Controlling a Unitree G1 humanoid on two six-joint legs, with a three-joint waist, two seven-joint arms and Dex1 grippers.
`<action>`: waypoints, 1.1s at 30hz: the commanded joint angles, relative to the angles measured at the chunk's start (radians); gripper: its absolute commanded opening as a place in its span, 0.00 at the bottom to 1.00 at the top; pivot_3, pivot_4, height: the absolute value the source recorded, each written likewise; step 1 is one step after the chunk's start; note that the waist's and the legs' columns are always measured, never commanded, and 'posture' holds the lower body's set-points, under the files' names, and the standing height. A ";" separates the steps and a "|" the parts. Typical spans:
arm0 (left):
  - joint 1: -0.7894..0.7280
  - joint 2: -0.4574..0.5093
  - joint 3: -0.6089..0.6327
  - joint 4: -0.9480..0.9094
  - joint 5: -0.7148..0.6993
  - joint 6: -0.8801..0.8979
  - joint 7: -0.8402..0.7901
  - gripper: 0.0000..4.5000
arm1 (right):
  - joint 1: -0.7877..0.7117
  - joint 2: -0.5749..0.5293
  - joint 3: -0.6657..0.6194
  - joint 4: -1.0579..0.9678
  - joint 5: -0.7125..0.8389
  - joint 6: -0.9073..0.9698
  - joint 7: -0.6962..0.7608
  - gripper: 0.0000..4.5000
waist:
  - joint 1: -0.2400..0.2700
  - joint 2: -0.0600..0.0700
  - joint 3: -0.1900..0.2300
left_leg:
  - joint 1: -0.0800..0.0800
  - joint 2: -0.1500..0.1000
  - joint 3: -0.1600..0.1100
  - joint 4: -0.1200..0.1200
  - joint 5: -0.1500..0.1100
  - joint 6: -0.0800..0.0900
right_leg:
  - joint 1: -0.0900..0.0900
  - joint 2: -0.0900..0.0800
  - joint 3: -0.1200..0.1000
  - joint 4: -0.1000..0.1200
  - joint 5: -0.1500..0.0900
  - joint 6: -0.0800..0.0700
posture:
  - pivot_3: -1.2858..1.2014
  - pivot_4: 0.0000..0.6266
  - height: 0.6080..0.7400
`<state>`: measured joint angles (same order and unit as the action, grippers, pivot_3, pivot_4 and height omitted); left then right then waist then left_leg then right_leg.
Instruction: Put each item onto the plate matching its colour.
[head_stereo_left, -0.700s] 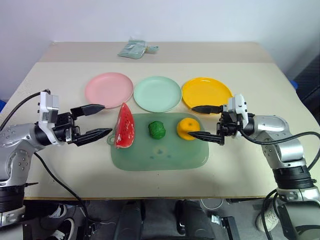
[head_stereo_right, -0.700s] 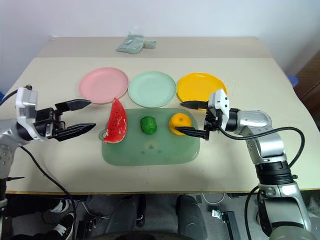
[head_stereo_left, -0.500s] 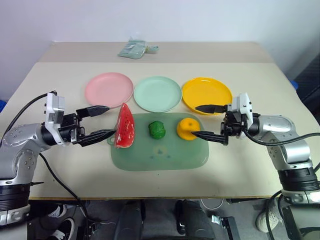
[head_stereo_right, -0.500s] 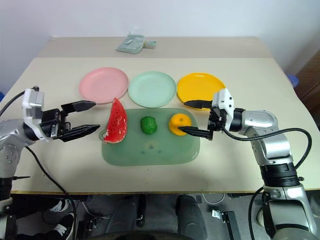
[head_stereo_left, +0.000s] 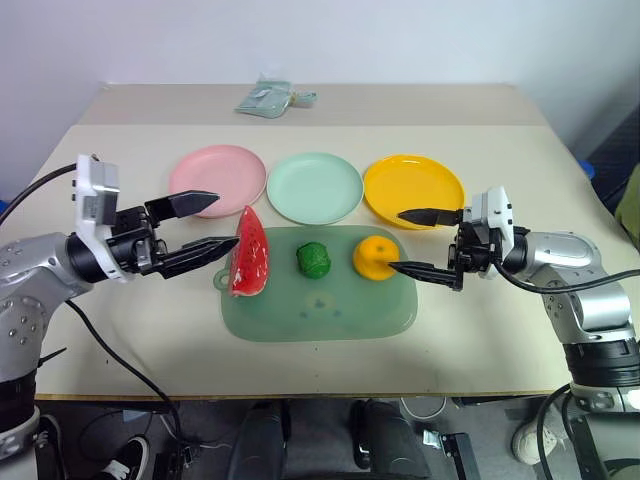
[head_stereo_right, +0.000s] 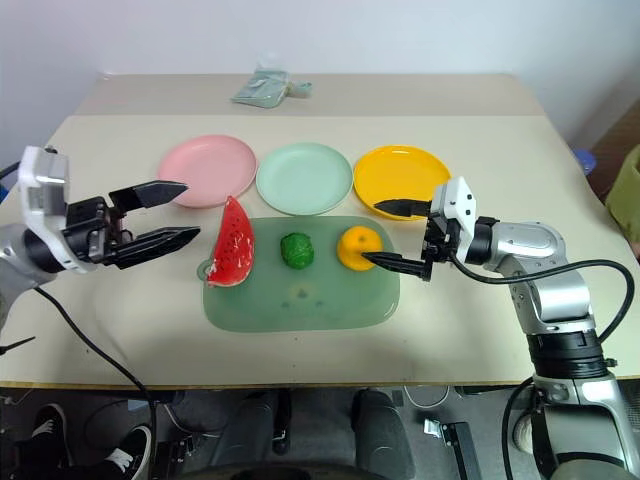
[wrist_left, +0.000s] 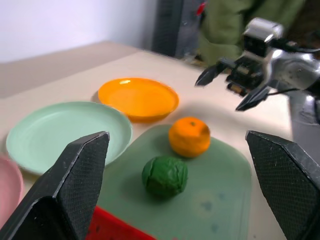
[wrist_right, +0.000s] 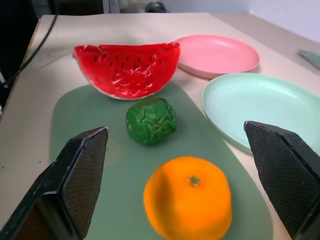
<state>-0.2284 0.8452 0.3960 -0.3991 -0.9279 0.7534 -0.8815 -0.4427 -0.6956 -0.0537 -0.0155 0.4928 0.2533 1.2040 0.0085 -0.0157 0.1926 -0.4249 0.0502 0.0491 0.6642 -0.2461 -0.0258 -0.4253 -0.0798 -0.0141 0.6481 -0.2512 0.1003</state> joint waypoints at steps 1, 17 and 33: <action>-0.018 0.041 0.012 -0.134 0.040 0.112 0.241 1.00 | -0.069 0.029 0.022 0.042 0.000 -0.023 0.034 0.99 | -0.001 0.000 0.000 | 0.000 0.000 0.000 0.000 0.000 0.000 | 0.000 0.000 0.000 0.000 0.000 0.000 | 0.52 0.24 0.98; -0.380 -0.331 -0.144 -0.238 0.109 0.681 0.989 1.00 | -0.133 0.042 0.027 0.104 -0.026 -0.053 0.054 0.99 | -0.005 -0.001 0.000 | 0.000 -0.001 -0.002 0.000 0.000 0.000 | 0.001 0.000 0.001 0.000 0.001 0.001 | 0.52 0.24 0.98; -0.355 -0.499 -0.137 -0.315 0.290 0.861 1.040 1.00 | -0.107 0.046 0.018 0.094 -0.025 -0.061 0.032 0.99 | 0.001 -0.001 0.000 | 0.000 -0.002 -0.002 0.001 0.000 -0.001 | 0.001 0.000 0.001 0.000 0.001 0.001 | 0.52 0.24 0.98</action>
<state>-0.5736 0.3429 0.2451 -0.6708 -0.6594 1.6064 0.1582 -0.5487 -0.6466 -0.0080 0.1130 0.4538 0.2026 1.2396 0.0100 -0.0167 0.1927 -0.4250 0.0484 0.0474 0.6647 -0.2458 -0.0264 -0.4244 -0.0797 -0.0132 0.6479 -0.2504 0.1015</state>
